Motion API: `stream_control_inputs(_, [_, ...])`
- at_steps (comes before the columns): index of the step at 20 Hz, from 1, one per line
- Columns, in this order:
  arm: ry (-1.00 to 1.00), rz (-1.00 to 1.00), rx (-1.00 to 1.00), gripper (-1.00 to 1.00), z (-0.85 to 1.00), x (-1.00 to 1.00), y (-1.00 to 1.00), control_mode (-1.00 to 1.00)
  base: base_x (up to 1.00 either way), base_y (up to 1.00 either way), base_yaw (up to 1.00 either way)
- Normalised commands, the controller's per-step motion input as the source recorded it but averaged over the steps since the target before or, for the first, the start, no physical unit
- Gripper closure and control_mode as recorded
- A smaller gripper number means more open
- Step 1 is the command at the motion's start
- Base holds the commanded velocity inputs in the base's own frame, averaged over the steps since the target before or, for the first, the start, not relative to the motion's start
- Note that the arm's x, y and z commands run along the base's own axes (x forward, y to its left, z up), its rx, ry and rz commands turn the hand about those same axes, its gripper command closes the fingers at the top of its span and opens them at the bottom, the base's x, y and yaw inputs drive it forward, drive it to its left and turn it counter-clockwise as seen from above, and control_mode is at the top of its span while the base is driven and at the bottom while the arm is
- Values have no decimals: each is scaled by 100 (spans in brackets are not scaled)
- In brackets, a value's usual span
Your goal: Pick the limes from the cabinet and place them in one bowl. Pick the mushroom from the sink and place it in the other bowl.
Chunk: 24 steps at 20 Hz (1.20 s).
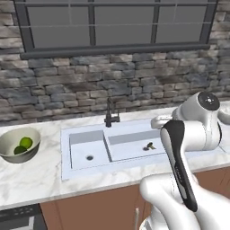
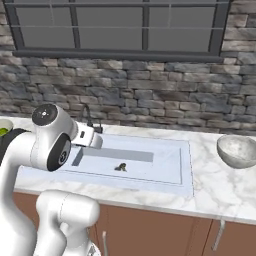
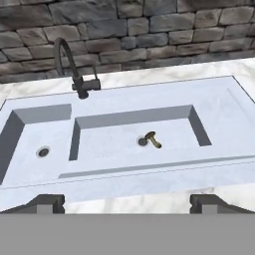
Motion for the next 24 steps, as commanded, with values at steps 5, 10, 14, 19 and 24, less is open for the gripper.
stream_control_inputs(5, [0, 0, 0, -100, 0, 0, 0, 100, 24, -50, 0])
stream_control_inputs(10, [0, 0, 0, -100, 0, 0, 0, 100, 6, -19, 0])
stream_control_inputs(14, [0, 0, 0, -100, -2, 3, -1, -100, 3, -3, 0])
stream_control_inputs(19, [18, 0, 0, -100, -11, 29, -19, -100, 0, 0, 0])
stream_control_inputs(24, [25, 1, -11, -100, -21, 55, 1, -100, 0, 0, 0])
